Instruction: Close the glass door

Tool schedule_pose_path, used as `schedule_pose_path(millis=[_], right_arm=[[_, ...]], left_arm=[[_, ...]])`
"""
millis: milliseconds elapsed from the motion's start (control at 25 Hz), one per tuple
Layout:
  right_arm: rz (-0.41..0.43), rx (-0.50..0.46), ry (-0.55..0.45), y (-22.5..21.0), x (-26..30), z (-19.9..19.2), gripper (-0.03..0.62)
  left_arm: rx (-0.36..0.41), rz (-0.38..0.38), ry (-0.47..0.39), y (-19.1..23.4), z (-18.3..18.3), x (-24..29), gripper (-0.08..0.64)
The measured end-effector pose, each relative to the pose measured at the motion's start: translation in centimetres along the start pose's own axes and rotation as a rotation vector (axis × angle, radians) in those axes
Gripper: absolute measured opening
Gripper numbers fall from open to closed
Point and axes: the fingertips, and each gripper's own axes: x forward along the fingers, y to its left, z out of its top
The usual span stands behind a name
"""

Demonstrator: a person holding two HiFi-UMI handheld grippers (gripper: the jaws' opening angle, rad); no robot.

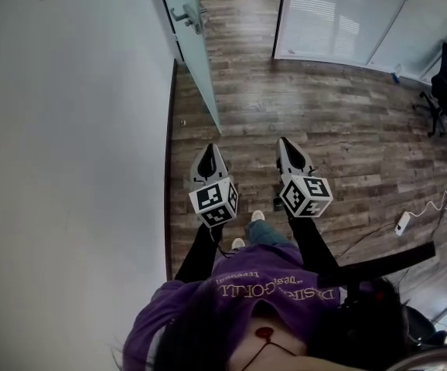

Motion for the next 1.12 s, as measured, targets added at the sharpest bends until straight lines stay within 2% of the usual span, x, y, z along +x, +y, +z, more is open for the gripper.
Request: schedule_pose_path(millis=[520,840,1120], right_arm=[[0.058,-0.03,0.027,-5.0,8.5,4.0,-0.002],[0.075,-0.035,0.048,-6.7,11.7,4.0,-0.002],[0.057,-0.012,0.048,-7.2,15.8,4.1,-0.002]], left_arm=[[-0.008,0.043,-0.031,-2.1,2.2,9.6,0.002],[-0.023,0.079,-0.026,-1.8,1.8,12.7,0.001],[-0.01,0.072,-0.015,-0.4,2.6,16.5,0.002]])
